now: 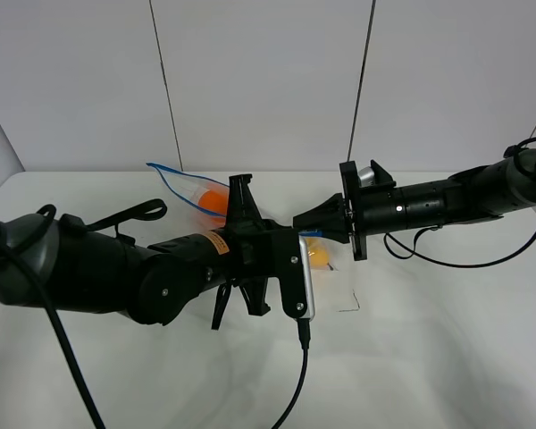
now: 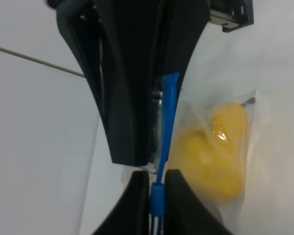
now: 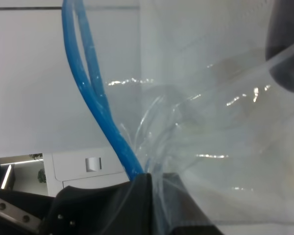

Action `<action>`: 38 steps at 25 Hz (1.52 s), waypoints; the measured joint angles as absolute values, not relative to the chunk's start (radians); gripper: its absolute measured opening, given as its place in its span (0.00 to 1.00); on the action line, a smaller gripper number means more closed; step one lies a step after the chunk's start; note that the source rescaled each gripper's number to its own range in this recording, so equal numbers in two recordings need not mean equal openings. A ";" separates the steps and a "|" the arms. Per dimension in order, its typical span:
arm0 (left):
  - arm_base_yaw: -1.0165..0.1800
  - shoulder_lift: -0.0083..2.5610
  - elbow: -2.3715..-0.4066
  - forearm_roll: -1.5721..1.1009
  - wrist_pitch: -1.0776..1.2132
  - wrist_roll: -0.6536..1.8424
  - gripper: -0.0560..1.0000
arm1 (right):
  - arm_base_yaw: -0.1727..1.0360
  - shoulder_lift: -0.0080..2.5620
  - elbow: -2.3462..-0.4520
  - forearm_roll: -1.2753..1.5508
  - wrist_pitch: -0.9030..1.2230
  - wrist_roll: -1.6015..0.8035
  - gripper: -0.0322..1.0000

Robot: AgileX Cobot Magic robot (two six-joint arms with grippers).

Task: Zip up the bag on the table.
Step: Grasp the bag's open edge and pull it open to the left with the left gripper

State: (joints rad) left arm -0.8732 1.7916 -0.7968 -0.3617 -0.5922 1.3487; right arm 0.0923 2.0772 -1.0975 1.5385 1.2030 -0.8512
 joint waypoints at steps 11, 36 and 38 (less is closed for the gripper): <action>-0.840 1.760 -0.792 -0.353 -0.574 1.367 0.05 | 0.092 2.077 -1.098 1.557 1.213 -0.850 0.03; -0.368 1.655 -0.727 -0.327 -0.529 1.401 0.05 | 0.097 2.074 -1.098 1.589 1.202 -0.835 0.03; -0.336 1.655 -0.727 -0.325 -0.525 1.401 0.05 | 0.097 2.074 -1.098 1.590 1.202 -0.834 0.03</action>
